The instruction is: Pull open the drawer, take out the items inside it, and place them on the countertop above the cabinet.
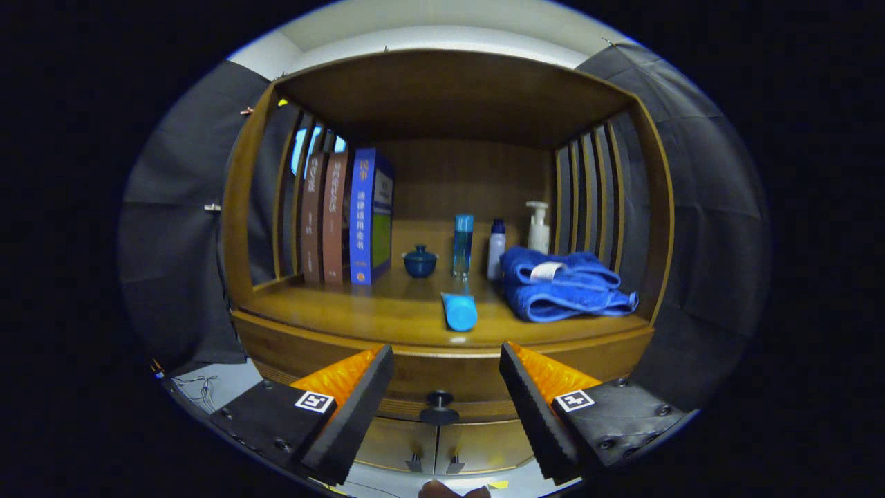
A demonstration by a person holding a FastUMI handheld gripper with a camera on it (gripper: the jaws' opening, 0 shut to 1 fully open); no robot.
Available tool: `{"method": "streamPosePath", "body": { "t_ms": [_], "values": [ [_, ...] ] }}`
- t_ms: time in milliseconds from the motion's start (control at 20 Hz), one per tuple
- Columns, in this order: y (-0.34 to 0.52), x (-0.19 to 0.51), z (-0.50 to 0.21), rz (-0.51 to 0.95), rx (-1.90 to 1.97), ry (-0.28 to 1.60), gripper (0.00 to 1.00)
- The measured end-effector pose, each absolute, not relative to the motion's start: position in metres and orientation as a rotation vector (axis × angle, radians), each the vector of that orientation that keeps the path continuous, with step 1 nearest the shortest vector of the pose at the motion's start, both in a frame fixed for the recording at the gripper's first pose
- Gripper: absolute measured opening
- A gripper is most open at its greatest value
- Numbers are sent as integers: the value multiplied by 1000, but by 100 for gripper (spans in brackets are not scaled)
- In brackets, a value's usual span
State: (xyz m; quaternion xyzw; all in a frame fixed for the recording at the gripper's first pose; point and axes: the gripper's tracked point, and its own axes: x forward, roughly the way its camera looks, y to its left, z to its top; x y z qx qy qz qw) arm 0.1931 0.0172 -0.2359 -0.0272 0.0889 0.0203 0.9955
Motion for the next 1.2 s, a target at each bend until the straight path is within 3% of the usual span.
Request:
{"method": "streamPosePath", "body": {
  "t_ms": [600,1200],
  "values": [
    [29,91,-59,84,9,21,100],
    [20,-11,38,105,74,-1,98]
  ]
}}
